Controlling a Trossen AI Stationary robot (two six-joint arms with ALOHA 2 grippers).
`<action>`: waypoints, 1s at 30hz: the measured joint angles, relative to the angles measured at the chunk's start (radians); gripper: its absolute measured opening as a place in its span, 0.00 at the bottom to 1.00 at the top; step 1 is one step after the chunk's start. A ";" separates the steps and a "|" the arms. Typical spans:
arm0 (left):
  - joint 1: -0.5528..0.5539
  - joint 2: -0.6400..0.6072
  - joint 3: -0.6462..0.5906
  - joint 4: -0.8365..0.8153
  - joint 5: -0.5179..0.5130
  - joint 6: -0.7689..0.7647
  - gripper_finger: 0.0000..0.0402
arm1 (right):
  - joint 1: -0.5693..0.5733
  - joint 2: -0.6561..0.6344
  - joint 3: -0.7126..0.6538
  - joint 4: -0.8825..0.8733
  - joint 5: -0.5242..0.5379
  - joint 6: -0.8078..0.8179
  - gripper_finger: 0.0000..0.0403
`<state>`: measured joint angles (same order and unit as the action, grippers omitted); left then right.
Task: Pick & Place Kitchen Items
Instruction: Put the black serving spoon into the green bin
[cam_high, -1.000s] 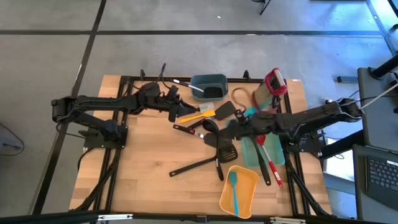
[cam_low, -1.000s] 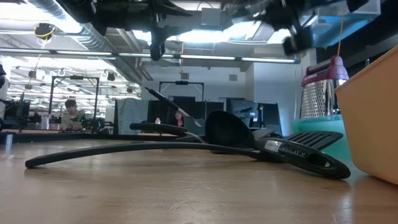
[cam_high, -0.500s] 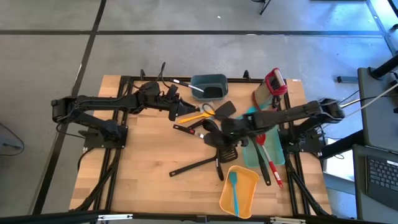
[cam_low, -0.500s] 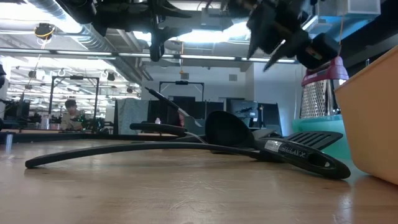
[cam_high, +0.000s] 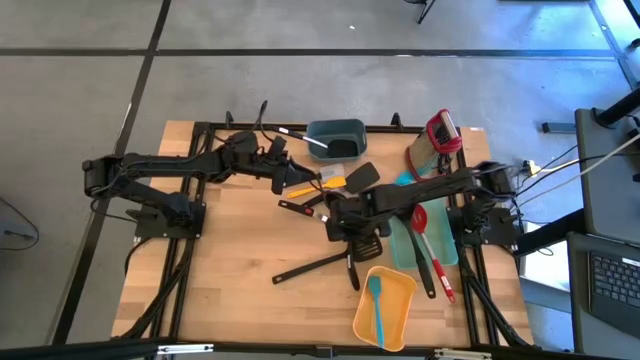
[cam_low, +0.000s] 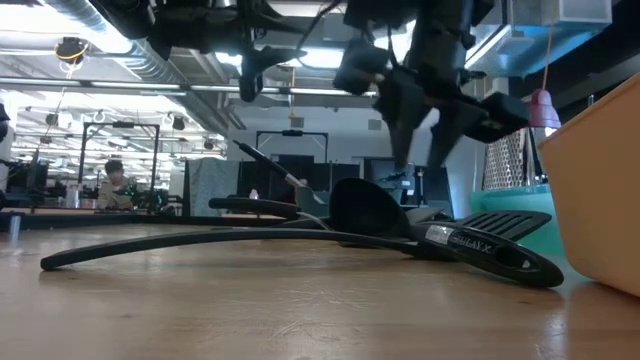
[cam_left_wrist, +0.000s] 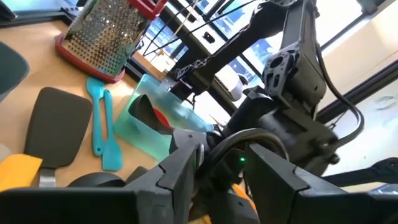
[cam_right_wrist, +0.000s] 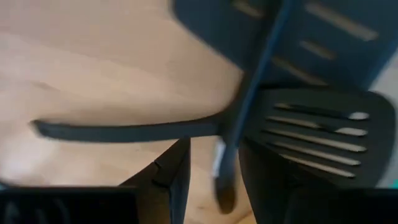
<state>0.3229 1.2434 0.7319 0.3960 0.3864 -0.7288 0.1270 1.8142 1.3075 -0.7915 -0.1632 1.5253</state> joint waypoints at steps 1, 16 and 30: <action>0.000 0.000 0.000 -0.005 0.001 0.000 0.33 | -0.001 0.005 0.000 -0.014 0.004 0.000 0.34; 0.000 0.000 0.000 -0.015 0.019 -0.001 0.33 | -0.002 0.063 -0.001 -0.009 0.089 -0.003 0.34; 0.163 -0.176 0.000 -0.056 -0.089 0.010 0.27 | -0.004 0.133 -0.001 0.032 0.089 -0.020 0.34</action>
<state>0.4855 1.0676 0.7322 0.3402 0.2975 -0.7192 0.1234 1.9476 1.3064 -0.7593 -0.0738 1.5055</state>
